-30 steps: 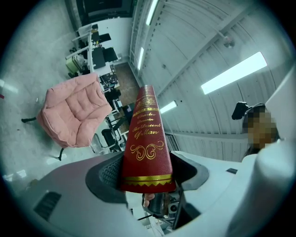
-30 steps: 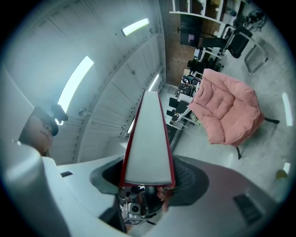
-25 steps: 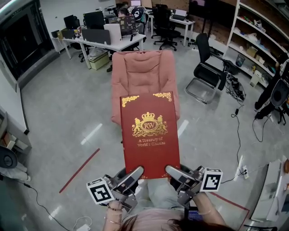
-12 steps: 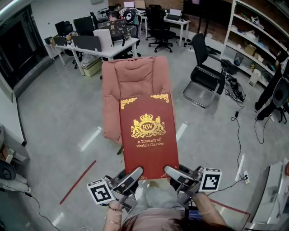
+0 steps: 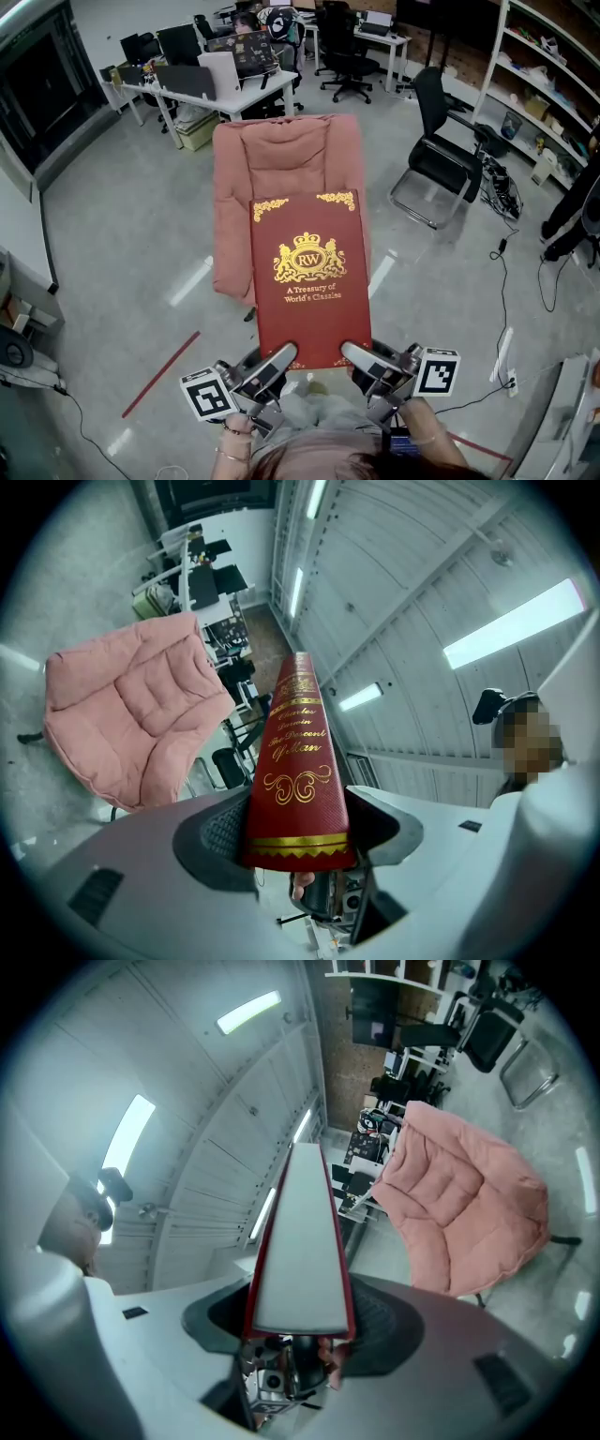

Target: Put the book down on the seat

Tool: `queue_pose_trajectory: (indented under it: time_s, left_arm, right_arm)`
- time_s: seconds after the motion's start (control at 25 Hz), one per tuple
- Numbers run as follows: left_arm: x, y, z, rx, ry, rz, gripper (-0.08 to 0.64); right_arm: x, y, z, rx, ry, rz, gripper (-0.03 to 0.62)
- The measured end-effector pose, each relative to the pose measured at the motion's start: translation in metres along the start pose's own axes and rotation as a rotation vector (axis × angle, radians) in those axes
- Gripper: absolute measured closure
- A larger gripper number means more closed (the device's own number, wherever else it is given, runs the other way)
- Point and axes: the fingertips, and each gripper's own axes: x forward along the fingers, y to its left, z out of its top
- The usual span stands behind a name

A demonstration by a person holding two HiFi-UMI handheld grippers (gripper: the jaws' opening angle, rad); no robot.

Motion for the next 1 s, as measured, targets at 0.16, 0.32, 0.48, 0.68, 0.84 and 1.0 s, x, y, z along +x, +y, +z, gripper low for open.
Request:
queue_pose_trajectory:
  time_s: [0.16,0.32,0.48,0.68,0.84,1.0]
  left_arm:
    - [0.005,0.01,0.006,-0.018,-0.015,0.019,0.281]
    - [0.01,0.026,0.023,-0.026,-0.012,0.032,0.281]
    - [0.023,0.046,0.041,-0.038,0.002,0.028,0.281]
    - [0.042,0.073,0.065,-0.059,0.029,0.011,0.281]
    - [0.057,0.098,0.094,-0.073,0.043,0.017,0.281]
    - [0.068,0.121,0.109,-0.098,0.062,0.035,0.281]
  right_arm:
    - [0.007,-0.012,0.007,0.011,0.024,-0.004,0.334]
    - [0.028,-0.022,0.016,0.029,0.03,-0.01,0.334]
    - [0.046,-0.039,0.029,0.029,0.036,-0.032,0.334]
    - [0.07,-0.062,0.049,0.019,0.029,-0.068,0.334]
    - [0.098,-0.083,0.068,0.03,0.029,-0.087,0.334]
    - [0.115,-0.104,0.078,0.059,0.014,-0.118,0.334]
